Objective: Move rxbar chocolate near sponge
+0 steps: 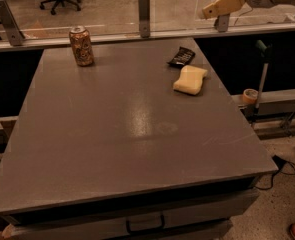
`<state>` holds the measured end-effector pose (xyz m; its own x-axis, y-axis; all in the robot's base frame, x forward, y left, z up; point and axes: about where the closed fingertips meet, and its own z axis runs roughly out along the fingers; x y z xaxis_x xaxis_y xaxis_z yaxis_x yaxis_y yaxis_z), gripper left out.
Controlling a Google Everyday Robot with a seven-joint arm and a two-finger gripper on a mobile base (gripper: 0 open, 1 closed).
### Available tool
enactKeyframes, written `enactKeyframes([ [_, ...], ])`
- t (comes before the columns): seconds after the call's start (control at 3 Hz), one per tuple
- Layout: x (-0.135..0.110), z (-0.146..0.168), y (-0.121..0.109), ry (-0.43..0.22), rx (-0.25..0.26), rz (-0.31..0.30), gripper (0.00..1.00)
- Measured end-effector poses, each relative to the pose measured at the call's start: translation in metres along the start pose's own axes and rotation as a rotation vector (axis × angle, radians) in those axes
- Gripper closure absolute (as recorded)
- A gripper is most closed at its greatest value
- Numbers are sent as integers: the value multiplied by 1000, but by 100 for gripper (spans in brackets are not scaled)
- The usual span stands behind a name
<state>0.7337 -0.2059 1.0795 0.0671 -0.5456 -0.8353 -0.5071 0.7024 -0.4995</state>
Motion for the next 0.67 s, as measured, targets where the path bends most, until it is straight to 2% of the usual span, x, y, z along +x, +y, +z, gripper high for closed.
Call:
enactKeyframes([
  [0.33,-39,-75,-39,-36,86,-198,0],
  [0.67,-40,-79,-40,-31,92,-290,0],
])
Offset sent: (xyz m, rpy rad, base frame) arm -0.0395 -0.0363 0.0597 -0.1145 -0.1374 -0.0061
